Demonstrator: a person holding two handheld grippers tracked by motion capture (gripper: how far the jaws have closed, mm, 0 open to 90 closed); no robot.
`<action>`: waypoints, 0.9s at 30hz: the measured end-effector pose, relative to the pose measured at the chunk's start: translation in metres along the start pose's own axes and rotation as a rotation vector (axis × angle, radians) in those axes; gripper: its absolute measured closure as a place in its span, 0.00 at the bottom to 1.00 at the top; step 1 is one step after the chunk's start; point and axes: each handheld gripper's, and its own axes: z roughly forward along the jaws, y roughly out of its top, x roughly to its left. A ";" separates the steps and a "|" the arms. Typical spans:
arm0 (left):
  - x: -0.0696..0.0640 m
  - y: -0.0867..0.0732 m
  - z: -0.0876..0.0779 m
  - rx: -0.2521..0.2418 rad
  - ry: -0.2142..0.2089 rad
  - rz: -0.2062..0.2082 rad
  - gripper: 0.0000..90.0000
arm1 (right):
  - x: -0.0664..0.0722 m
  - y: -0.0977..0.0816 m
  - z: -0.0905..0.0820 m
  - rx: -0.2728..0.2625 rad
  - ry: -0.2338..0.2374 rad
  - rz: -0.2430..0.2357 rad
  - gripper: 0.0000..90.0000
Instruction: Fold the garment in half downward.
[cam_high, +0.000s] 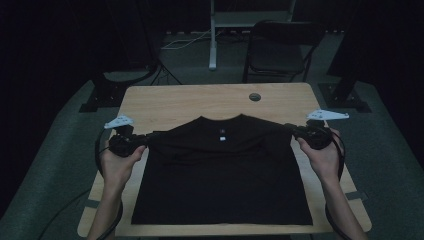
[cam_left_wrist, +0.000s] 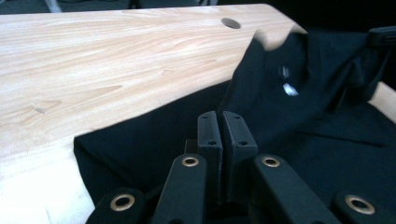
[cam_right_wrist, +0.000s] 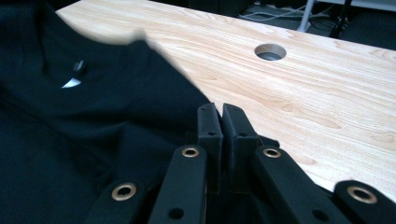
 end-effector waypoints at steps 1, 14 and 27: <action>-0.001 -0.002 -0.002 0.007 -0.001 0.002 0.98 | 0.002 -0.001 -0.003 -0.002 0.004 -0.008 0.96; -0.006 -0.025 -0.012 0.058 -0.015 0.013 0.97 | 0.016 -0.028 -0.036 0.003 0.031 -0.025 0.96; -0.011 -0.076 -0.008 0.215 -0.039 -0.033 0.97 | 0.032 -0.090 -0.044 0.168 0.081 -0.016 0.95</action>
